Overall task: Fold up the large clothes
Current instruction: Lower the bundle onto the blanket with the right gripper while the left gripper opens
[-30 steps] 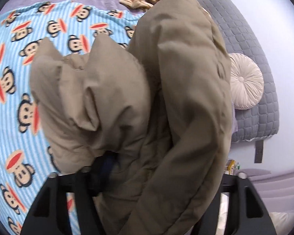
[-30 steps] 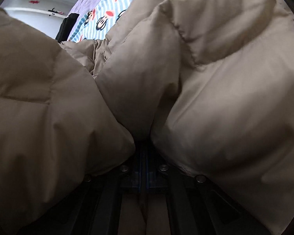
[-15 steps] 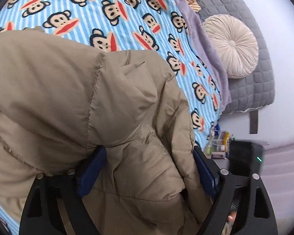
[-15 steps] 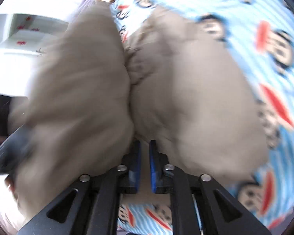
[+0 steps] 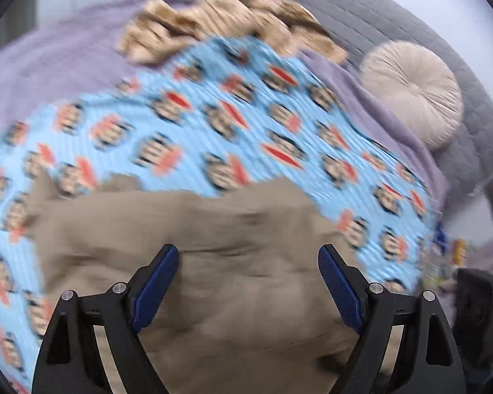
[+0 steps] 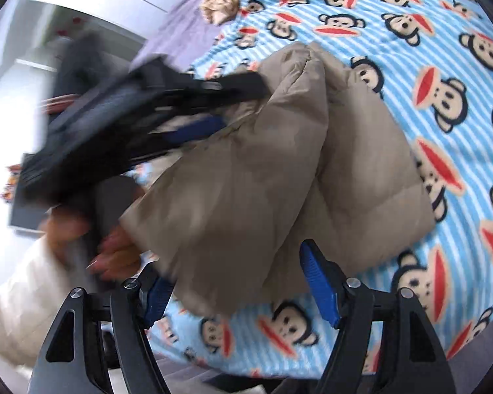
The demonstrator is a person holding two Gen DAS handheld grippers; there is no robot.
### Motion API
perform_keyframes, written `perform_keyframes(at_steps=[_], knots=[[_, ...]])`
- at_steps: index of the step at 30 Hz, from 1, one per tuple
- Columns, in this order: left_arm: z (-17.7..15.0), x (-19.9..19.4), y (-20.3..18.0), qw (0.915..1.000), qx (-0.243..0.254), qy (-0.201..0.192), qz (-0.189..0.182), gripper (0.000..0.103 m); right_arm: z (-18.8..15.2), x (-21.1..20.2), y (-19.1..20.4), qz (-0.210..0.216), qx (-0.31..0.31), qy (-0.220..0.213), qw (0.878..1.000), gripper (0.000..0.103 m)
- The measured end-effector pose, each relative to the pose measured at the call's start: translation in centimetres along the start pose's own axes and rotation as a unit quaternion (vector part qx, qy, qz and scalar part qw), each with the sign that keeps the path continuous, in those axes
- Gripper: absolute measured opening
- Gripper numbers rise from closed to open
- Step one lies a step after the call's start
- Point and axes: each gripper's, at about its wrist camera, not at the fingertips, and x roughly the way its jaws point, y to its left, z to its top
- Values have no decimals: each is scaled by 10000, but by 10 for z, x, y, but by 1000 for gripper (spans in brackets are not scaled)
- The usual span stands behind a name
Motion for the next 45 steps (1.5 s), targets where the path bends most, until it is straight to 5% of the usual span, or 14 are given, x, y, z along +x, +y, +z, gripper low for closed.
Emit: perform_keyframes(at_steps=[1,4,8,16,22,27,31,36,40,45], knots=[[-1,-7,15,9994,-58,-139,321,87,6,2,4,-89,-24,-47,9999,23],[-5,0,59,9948,-308,-89,972,87,12,-5,5,-602,-247,-306,9974,19],[-7,34,80,9928,-454,64,1110,87,2,-13,-18,-855,3,-284,9959,18],[3,94,7,9915,217,78,1277,88,-13,-4,-81,-1122,683,-216,9911,20],[3,104,4,9893,264,186,1424,89,-9,-12,-125,-714,1419,110,9872,27],[2,106,5,9883,270,200,1490,90,2,-83,-112,-1376,942,-518,9846,34],[2,107,3,9868,299,198,1580,91,23,-107,-93,-1074,492,-806,9897,34],[1,106,3,9856,322,199,1648,91,46,-60,-57,-648,-202,-324,9972,34],[-1,104,1,9844,357,203,1711,91,47,-17,-44,-921,-682,71,9934,34],[-3,78,2,9835,82,224,1792,91,50,9,-74,-896,-339,510,9941,34]])
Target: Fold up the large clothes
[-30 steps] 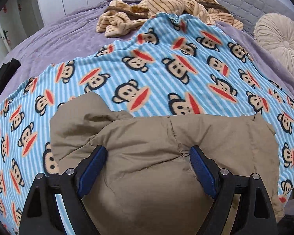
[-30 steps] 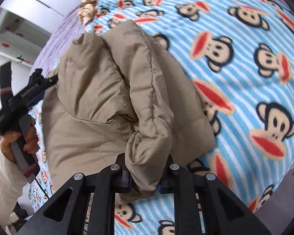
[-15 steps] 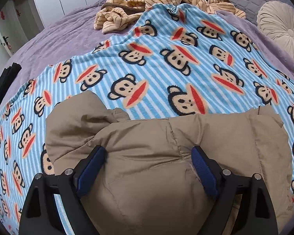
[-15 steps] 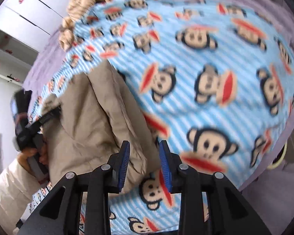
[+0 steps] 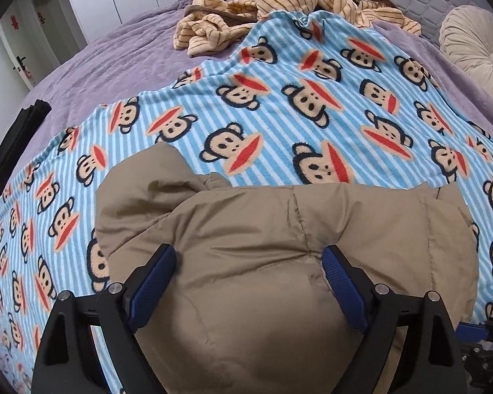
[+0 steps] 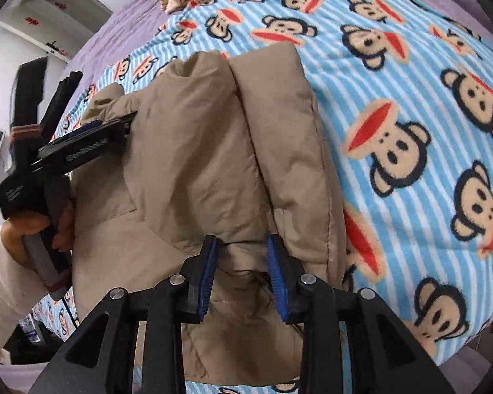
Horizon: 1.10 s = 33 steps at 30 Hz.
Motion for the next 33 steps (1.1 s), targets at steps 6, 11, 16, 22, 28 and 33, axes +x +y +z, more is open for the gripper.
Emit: perform_keyframes(at_steps=[6,11,16,22,28,33], knots=[[-39,-53,27,9979,-643,31,-59,91,3,11,-10,202,67,225,9995,37],[-103,-76,30,9945,-968,390,-104,91,4,28,-7,253,110,235,9993,39],[-148,-68,31,9878,-1284,789,-383,91,7,37,-2,181,116,234,9995,40],[-147,-79,38,9886,-1204,800,-421,91,3,28,13,-69,199,190,9996,41],[-157,-98,50,9895,-1074,852,-457,91,-13,5,35,-216,214,59,9995,53],[-171,-106,63,9871,-1206,885,-570,91,-29,-12,53,-401,211,-192,9988,65]])
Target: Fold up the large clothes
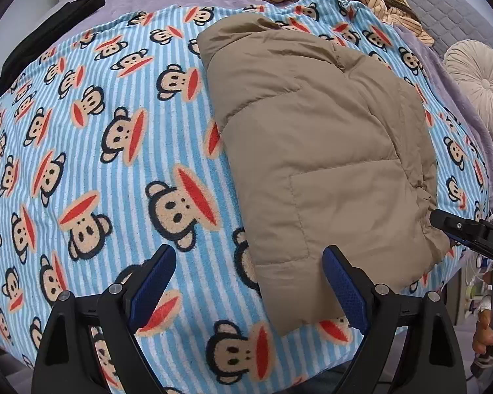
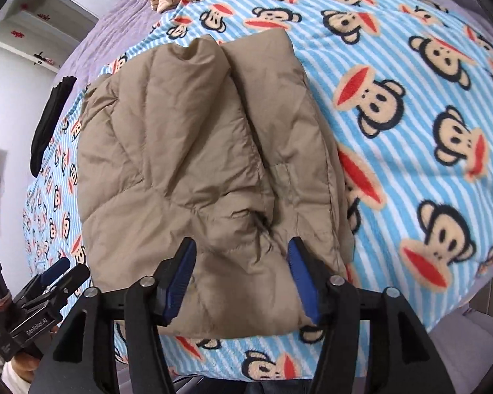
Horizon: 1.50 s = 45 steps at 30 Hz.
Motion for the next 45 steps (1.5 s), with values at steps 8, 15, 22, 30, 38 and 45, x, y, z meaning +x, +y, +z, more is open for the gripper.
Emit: perform_keyframes(at_steps=[8,15,22,30,38,45], knots=[[-11,-15,11,9998,159,-121,100,103,-24,-8,16,-40,137,-184,9997,70],[-3,-14,17,9999,-108,-92,54,103,-27,-15,22,-77,59,-113,9999,70],[19,-8,3,9992,-339,-75,184,103,9,-21,19,20,-101,-80,9999,81],[46,11,-18,9977,-582,5,348,103,51,-9,4,62,-470,177,9987,83],[58,29,-32,9971,-612,173,407,103,71,3,-20,228,-721,432,9962,85],[65,36,-33,9973,-607,240,329,103,82,14,-37,519,-545,473,9960,86]])
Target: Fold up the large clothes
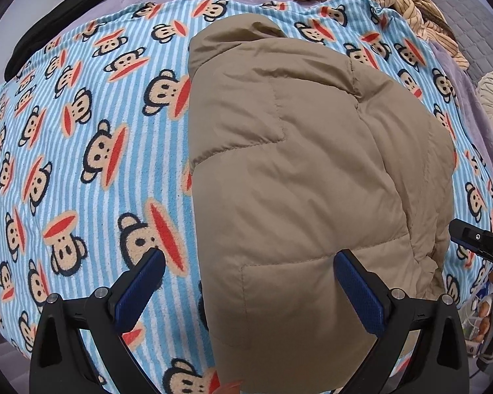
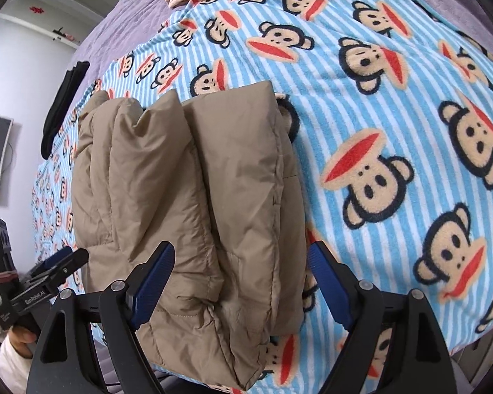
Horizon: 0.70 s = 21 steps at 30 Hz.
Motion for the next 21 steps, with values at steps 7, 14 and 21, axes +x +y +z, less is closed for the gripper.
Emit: perform_keyframes(at_steps=[7,14,21], knots=[[5,4,-2,9996,-14,87,-273,103,7,0,0,33,-243,27,9997,86],[12,12,5,9964,-25,181,-833,103,10,22,10,402,-586,476,9963,86],[26,31,29,9855,-151,308,-1664,103,21,41,-4,111,-693,521,9962,86]])
